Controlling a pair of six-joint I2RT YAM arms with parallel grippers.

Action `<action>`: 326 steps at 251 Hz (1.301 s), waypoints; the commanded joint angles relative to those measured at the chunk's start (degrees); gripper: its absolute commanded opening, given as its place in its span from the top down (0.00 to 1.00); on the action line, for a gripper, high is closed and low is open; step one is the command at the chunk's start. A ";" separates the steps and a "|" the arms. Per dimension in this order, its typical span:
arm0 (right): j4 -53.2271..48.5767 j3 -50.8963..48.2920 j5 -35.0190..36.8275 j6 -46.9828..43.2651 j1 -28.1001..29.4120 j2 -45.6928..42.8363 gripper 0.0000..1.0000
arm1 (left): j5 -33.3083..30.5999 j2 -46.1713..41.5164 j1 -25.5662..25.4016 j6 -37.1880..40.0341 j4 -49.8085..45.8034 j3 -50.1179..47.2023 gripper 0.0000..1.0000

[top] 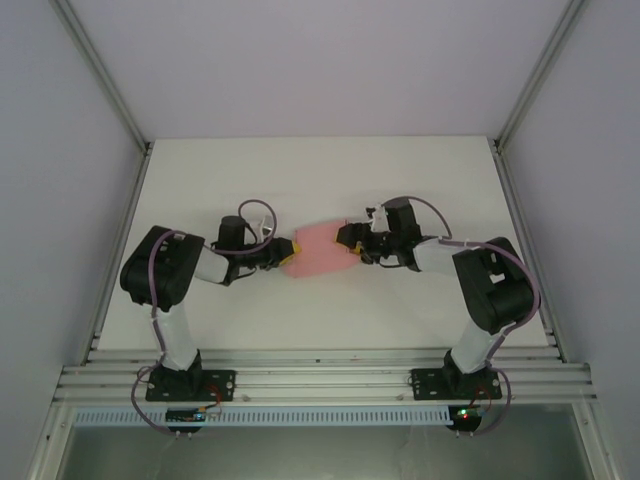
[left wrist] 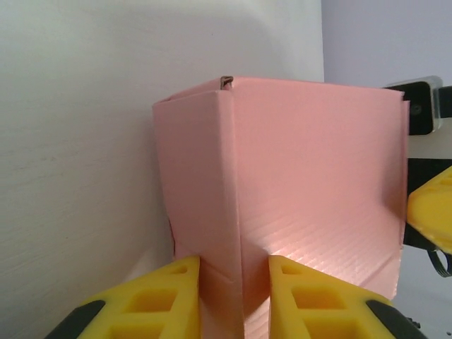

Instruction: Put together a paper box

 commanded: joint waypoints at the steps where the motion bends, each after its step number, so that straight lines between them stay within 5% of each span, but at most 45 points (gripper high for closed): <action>1: 8.02 -1.43 -3.63 4.90 -0.55 0.59 0.43 | 1.74 -1.09 0.22 1.34 0.83 0.85 0.74; 54: 3.52 -1.00 -2.05 3.36 -0.82 -0.44 0.58 | 1.57 -3.57 0.29 2.41 -0.79 2.08 0.63; 74: 0.20 -0.63 -1.02 2.16 -0.95 -1.37 0.60 | 0.60 -6.21 0.32 4.74 -4.66 3.05 0.43; 99: -4.09 -0.08 -0.05 2.71 -1.61 -2.88 0.60 | -4.10 -11.40 0.22 11.10 -14.26 4.75 0.00; 128: -10.09 1.33 -0.05 4.63 -3.00 -4.29 0.60 | -13.81 -18.71 -2.07 23.88 -28.65 7.78 0.00; 154: -17.73 4.09 -1.22 5.98 -4.32 -4.78 0.60 | -30.96 -24.17 -8.80 38.77 -40.15 11.31 0.00; 190: -27.98 8.60 -5.92 9.29 -7.26 -1.51 0.67 | -47.30 -26.80 -17.29 53.57 -44.07 12.72 0.00; 258: -17.97 8.19 -16.75 24.30 -8.89 2.25 0.68 | -44.12 -31.12 -24.58 68.67 -40.68 9.74 0.00; 326: -22.21 9.65 -18.57 24.65 -9.98 1.37 0.64 | -44.68 -29.22 -27.45 77.14 -54.48 14.65 0.00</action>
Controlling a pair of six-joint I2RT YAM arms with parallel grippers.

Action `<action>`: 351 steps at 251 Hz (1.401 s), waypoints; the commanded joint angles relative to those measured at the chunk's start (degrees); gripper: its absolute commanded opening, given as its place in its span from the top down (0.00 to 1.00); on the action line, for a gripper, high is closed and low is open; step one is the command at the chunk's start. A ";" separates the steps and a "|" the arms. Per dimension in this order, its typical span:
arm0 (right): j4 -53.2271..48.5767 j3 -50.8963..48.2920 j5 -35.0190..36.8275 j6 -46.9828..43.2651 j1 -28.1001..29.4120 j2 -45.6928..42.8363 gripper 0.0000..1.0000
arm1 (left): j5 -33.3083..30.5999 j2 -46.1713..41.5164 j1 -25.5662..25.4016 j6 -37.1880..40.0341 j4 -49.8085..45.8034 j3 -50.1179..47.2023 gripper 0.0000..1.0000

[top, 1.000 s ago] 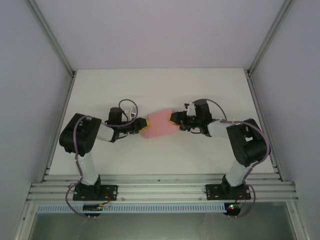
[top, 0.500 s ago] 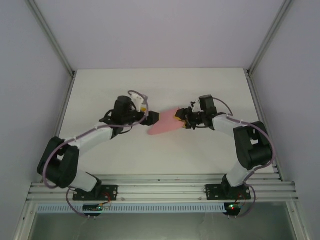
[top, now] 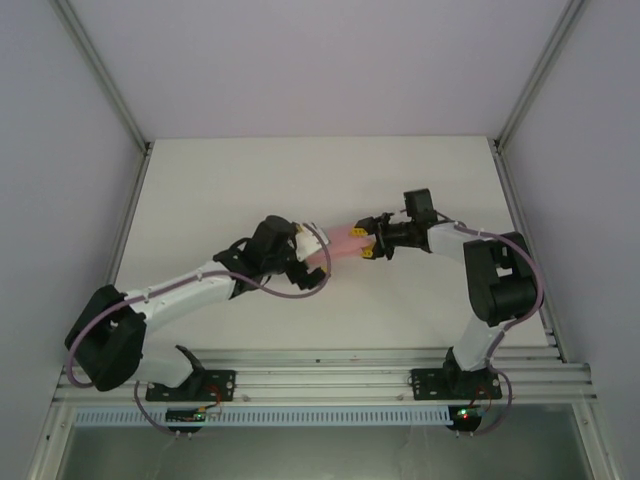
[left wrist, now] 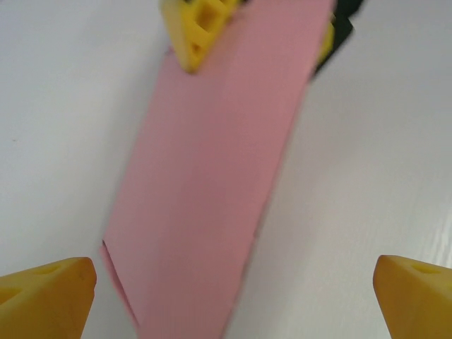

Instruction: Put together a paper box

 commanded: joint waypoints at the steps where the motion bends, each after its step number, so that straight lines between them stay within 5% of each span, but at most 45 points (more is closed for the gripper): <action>1: -2.52 1.73 -3.10 1.67 -0.94 -0.37 0.64 | -2.05 0.37 0.00 6.02 -5.18 2.92 0.00; 159: 8.41 -1.19 -6.64 12.43 1.09 -2.62 0.63 | -5.50 7.19 -0.01 12.20 -0.52 6.13 0.00; 185: 9.03 -2.08 -7.55 12.58 1.19 -2.90 0.61 | -4.86 6.15 0.03 12.90 1.42 5.15 0.07; 241: 9.83 -2.69 -7.13 13.08 1.67 -4.02 0.59 | -6.26 6.38 0.47 14.61 0.16 5.06 0.38; 288: 9.89 -3.46 -7.35 13.11 1.78 -5.25 0.58 | -6.92 5.96 1.05 14.71 1.48 4.75 0.50; 351: 9.17 -3.44 -6.38 13.43 1.97 -6.68 0.30 | -6.72 5.59 1.13 15.00 1.08 4.99 0.61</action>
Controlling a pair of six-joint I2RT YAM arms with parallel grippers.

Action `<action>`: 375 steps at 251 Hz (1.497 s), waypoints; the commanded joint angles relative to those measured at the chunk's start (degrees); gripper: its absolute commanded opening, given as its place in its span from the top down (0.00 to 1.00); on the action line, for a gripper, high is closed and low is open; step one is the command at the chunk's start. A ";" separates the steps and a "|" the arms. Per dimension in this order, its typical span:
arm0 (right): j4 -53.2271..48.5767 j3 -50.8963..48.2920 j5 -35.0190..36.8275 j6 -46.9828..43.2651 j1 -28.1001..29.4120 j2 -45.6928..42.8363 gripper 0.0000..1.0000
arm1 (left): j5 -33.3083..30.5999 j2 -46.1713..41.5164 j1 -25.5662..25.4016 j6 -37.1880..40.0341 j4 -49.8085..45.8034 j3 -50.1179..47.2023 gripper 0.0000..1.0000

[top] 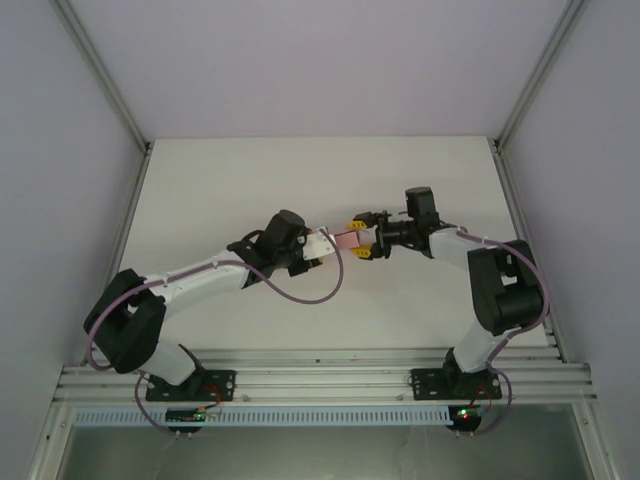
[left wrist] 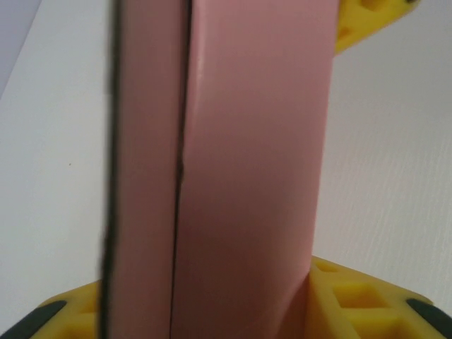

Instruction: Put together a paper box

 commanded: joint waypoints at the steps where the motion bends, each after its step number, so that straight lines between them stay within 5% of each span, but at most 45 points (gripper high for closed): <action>1: 0.00 -0.22 -2.05 -0.42 0.27 -2.49 0.30 | -0.26 -1.43 0.43 -0.08 -0.11 0.70 0.61; 30: -2.96 -0.25 0.78 -3.98 -0.99 -3.57 0.24 | 0.26 -1.43 0.78 0.24 -2.08 1.20 0.65; 58: -14.65 2.34 3.66 -14.30 -2.12 -4.63 0.02 | 2.47 -1.43 1.39 0.60 -6.57 2.58 0.66; 152: -42.37 12.79 22.11 -44.95 -7.98 -6.69 0.01 | 11.61 -1.67 4.91 2.02 -18.37 6.20 0.65; 202: -41.33 13.12 27.29 -51.57 -8.26 -6.93 0.01 | 21.77 1.46 8.47 5.19 -31.66 12.96 0.64; 286: -33.10 11.32 35.10 -66.30 -7.20 -11.71 0.01 | 24.94 15.19 12.32 5.08 -47.37 27.86 0.65; 375: -27.32 9.05 27.05 -86.20 0.26 -15.05 0.03 | 26.53 19.37 12.36 6.34 -48.26 30.30 0.64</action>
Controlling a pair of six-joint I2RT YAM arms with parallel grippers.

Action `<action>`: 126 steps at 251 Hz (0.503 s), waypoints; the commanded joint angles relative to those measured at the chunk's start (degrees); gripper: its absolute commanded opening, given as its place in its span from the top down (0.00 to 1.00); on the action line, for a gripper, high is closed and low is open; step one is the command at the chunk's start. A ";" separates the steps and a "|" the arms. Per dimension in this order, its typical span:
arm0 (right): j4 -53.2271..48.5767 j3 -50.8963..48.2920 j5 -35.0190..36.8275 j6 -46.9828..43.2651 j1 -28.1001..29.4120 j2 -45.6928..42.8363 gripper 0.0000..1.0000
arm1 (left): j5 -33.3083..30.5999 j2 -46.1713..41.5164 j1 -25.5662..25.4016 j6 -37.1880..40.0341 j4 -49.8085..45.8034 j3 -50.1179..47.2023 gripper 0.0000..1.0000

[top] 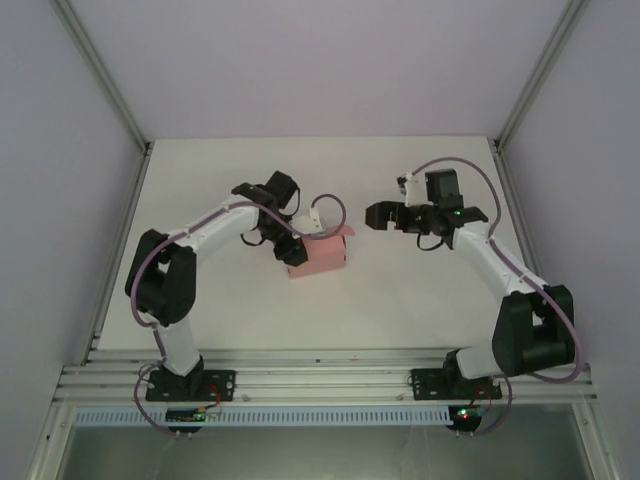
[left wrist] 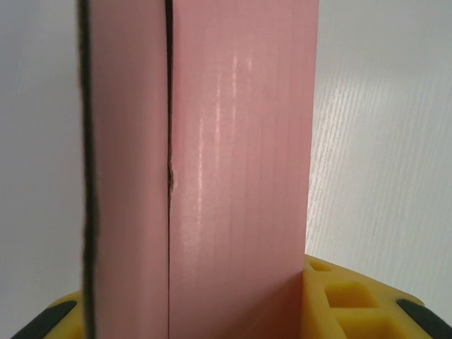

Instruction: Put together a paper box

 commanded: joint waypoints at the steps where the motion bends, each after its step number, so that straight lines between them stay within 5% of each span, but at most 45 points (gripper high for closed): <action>1: 1.84 -0.81 -2.48 -9.11 2.12 -0.32 0.04 | 2.84 0.79 0.00 2.04 -2.74 1.49 0.64; 126: -3.40 7.44 1.82 -17.72 11.05 10.04 0.29 | 2.89 2.12 -0.10 1.91 -3.72 2.62 0.61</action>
